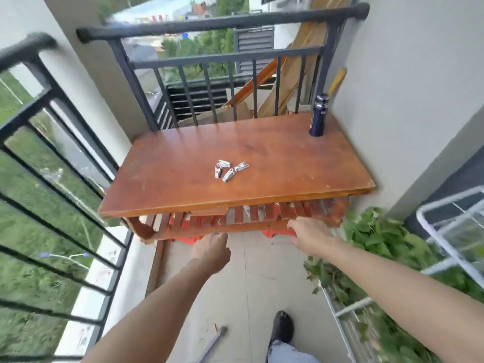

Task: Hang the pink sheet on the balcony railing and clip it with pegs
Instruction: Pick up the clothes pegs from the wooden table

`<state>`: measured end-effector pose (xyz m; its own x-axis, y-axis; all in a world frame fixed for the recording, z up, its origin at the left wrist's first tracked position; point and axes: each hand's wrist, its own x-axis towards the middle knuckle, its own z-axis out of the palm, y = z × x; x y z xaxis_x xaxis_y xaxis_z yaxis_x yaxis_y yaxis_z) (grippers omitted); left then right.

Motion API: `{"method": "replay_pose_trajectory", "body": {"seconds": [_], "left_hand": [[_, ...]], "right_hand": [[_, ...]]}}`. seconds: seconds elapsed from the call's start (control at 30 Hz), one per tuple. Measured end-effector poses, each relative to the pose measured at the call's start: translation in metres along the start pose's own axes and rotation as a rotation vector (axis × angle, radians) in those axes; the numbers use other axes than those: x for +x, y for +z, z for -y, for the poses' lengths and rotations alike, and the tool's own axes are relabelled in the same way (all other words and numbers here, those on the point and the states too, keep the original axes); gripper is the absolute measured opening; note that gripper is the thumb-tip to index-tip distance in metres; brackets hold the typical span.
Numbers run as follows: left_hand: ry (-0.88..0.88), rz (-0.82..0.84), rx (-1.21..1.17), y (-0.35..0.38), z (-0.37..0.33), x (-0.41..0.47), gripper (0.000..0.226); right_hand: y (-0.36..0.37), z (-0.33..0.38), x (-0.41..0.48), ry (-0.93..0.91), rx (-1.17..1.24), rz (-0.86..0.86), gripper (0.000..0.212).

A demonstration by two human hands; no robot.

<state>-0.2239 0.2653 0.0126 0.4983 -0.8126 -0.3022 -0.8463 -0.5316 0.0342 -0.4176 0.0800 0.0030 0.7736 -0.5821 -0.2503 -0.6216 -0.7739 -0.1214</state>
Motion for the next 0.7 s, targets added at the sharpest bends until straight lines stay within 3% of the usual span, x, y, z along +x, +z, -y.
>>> {"method": "replay_pose_trajectory", "body": {"seconds": [0.23,0.57,0.7], "left_hand": [[-0.093,-0.003,-0.139,-0.025,0.011,0.129,0.023],[-0.262,-0.013,-0.429,-0.009,0.044,0.309,0.028],[-0.246,0.067,-0.404,0.006,0.056,0.381,0.028]], "right_hand": [[-0.033,-0.036,0.153,-0.035,-0.005,0.079,0.030],[-0.017,-0.031,0.327,-0.144,-0.004,0.198,0.036],[-0.005,-0.022,0.403,-0.125,0.033,0.207,0.035]]}}
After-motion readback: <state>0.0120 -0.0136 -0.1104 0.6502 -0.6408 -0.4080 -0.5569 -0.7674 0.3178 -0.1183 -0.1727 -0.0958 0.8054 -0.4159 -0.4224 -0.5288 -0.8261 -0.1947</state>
